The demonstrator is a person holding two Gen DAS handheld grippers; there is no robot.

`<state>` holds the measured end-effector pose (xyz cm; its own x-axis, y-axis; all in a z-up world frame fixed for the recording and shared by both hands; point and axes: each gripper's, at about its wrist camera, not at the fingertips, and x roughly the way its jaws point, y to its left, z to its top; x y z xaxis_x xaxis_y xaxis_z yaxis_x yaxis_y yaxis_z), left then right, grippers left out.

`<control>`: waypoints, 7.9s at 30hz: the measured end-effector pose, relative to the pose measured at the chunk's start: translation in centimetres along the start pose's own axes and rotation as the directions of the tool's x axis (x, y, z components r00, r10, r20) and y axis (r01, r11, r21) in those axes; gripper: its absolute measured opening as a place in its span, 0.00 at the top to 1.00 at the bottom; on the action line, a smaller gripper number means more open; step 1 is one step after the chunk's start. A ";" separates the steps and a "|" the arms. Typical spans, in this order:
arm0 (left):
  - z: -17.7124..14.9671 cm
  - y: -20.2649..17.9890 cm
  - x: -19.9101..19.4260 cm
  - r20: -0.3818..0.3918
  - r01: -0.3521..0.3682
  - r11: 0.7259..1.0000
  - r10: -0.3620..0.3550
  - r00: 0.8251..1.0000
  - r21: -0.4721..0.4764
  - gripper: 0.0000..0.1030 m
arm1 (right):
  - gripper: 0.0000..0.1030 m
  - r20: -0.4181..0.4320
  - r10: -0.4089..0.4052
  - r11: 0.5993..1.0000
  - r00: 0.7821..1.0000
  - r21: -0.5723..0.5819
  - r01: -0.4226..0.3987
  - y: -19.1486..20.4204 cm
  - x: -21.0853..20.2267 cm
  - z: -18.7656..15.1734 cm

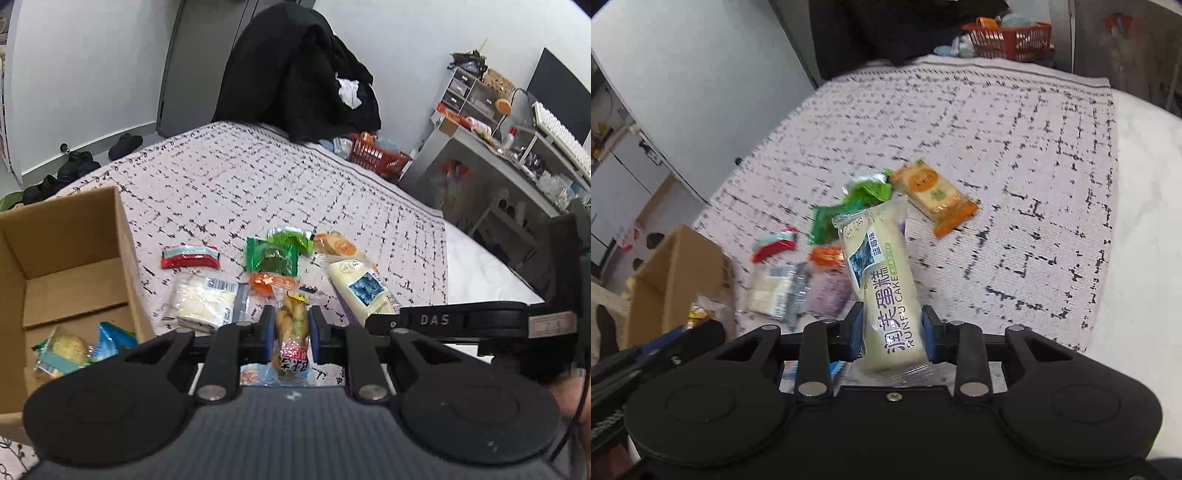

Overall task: Organize snacks
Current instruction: 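Carry both snacks over the box and release them inside, then move both grippers away from the box back toward the snack pile, then grasp the purple round cake with the left gripper while the right grasps the orange-wrapped pastry, then carry both snacks over the box, opening the left gripper then the right gripper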

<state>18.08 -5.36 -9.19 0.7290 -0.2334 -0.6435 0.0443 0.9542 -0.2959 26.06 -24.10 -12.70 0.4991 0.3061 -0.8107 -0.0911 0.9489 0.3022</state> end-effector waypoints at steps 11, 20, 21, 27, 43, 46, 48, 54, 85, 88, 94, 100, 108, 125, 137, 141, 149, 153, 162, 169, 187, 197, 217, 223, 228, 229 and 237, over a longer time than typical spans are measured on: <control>0.8 2.3 -3.2 0.053 -0.002 0.999 0.005 0.999 -0.049 0.82 | 0.69 0.067 0.024 1.000 0.997 -0.003 -0.023 4.0 -3.5 0.1; 1.4 4.8 -5.2 0.082 -0.022 0.995 0.030 0.996 -0.095 0.82 | 0.69 0.086 0.064 0.997 0.994 -0.040 -0.061 8.0 -4.8 -0.3; 1.4 5.1 -5.4 0.084 -0.025 0.994 0.034 0.996 -0.104 0.82 | 0.69 0.085 0.066 0.997 0.994 -0.046 -0.062 8.5 -4.8 -0.4; 1.9 7.1 -6.4 0.088 -0.041 0.987 0.055 0.995 -0.154 0.82 | 0.69 0.091 0.078 0.995 0.993 -0.067 -0.072 11.0 -5.0 -0.5; 1.4 11.3 -5.8 -0.006 -0.073 0.970 0.074 0.997 -0.234 0.82 | 0.69 0.080 0.091 0.988 0.993 -0.131 -0.080 16.4 -3.7 -1.0; 1.2 12.0 -5.3 -0.042 -0.093 0.965 0.085 0.995 -0.246 0.82 | 0.69 0.078 0.093 0.986 0.993 -0.143 -0.081 17.3 -3.4 -1.1; 1.2 12.5 -5.3 -0.053 -0.105 0.959 0.095 0.994 -0.262 0.79 | 0.69 0.078 0.089 0.985 0.993 -0.152 -0.076 17.7 -3.2 -1.1; 1.4 13.6 -6.0 -0.042 -0.098 0.949 0.089 0.995 -0.298 0.63 | 0.69 0.067 0.091 0.985 0.994 -0.155 -0.079 18.5 -2.4 -0.9; 2.3 12.7 -6.3 -0.041 -0.112 0.954 0.105 0.994 -0.276 0.08 | 0.36 0.091 0.127 0.988 0.988 -0.105 -0.117 14.5 -4.5 -0.1; 2.2 12.2 -6.3 -0.042 -0.103 0.958 0.095 0.995 -0.268 0.06 | 0.35 0.101 0.111 0.990 0.989 -0.102 -0.100 13.4 -5.2 -0.1; 2.1 11.0 -6.3 -0.050 -0.093 0.966 0.083 0.995 -0.242 0.00 | 0.33 0.121 0.083 0.994 0.989 -0.082 -0.074 11.0 -6.4 -0.2; 2.2 9.3 -6.7 -0.026 -0.072 0.977 0.068 0.997 -0.201 0.00 | 0.18 0.155 0.053 0.997 0.986 -0.065 -0.043 8.7 -7.7 -0.4; 2.5 6.9 -7.0 0.004 -0.052 0.986 0.054 0.999 -0.159 0.00 | 0.03 0.187 0.030 0.998 0.982 -0.051 -0.021 6.0 -8.6 -1.0; 2.4 1.0 -6.2 -0.005 -0.062 0.997 0.062 0.998 -0.048 0.00 | 0.00 0.199 -0.011 0.996 0.980 -0.088 0.029 3.3 -8.4 -2.4; 1.2 -1.4 -4.4 -0.042 -0.101 0.995 0.100 0.994 -0.002 0.00 | 0.00 0.181 0.022 1.000 0.983 -0.023 -0.018 -1.2 -7.7 -2.3; 1.2 -2.0 -3.9 -0.037 -0.115 0.993 0.115 0.993 -0.009 0.00 | 0.00 0.167 0.054 0.999 0.985 -0.013 -0.052 -2.2 -7.5 -2.2; 0.9 -2.0 -3.2 -0.020 -0.143 0.988 0.142 0.990 -0.051 0.00 | 0.00 0.134 0.087 0.995 0.987 0.039 -0.093 -3.9 -6.1 -1.7; 0.4 -1.6 -2.5 -0.017 -0.156 0.985 0.155 0.988 -0.076 0.00 | 0.01 0.136 0.094 0.993 0.986 0.057 -0.102 -4.3 -5.5 -1.6; -0.2 -1.6 -0.2 0.000 -0.153 0.985 0.153 0.988 -0.077 0.05 | 0.18 0.115 0.118 0.983 0.986 0.125 -0.132 -5.5 -3.1 -0.8; 0.1 -2.4 2.7 -0.013 -0.129 0.991 0.128 0.992 -0.047 0.11 | 0.28 0.104 0.117 0.977 0.988 0.164 -0.133 -6.3 -0.6 0.3; 0.0 -0.5 12.3 -0.151 -0.143 0.987 0.132 0.980 -0.068 0.29 | 0.33 0.055 0.072 0.986 0.996 0.149 -0.079 -7.7 4.7 2.7; -0.2 -0.8 14.3 -0.165 -0.168 0.985 0.161 0.973 -0.027 0.29 | 0.23 0.058 0.038 0.997 0.998 0.061 -0.041 -7.0 6.5 4.0; 1.5 0.8 13.0 -0.157 -0.172 0.975 0.150 0.976 -0.138 0.60 | 0.23 0.106 -0.007 0.995 0.994 -0.102 0.018 -5.1 9.9 6.0; 2.0 0.9 12.1 -0.141 -0.171 0.971 0.148 0.979 -0.164 0.60 | 0.44 0.117 -0.026 0.987 0.993 -0.156 0.044 -4.3 10.9 6.1; 2.2 0.7 11.2 -0.127 -0.163 0.973 0.143 0.981 -0.165 0.60 | 0.66 0.089 -0.019 0.986 0.996 -0.166 0.034 -4.2 10.1 5.6; 2.2 0.7 10.9 -0.124 -0.161 0.973 0.141 0.982 -0.166 0.60 | 0.67 0.082 -0.022 0.986 0.996 -0.162 0.035 -4.1 9.9 5.5; 2.7 0.4 8.1 -0.083 -0.137 0.975 0.124 0.989 -0.175 0.60 | 0.67 0.078 0.009 0.997 0.997 -0.076 -0.003 -3.7 6.3 4.8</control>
<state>25.83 -6.32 -12.65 0.6697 -0.1280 -0.7316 -0.1760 0.9296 -0.3237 33.67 -26.05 -16.57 0.5642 0.3075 -0.7663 -0.1576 0.9511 0.2656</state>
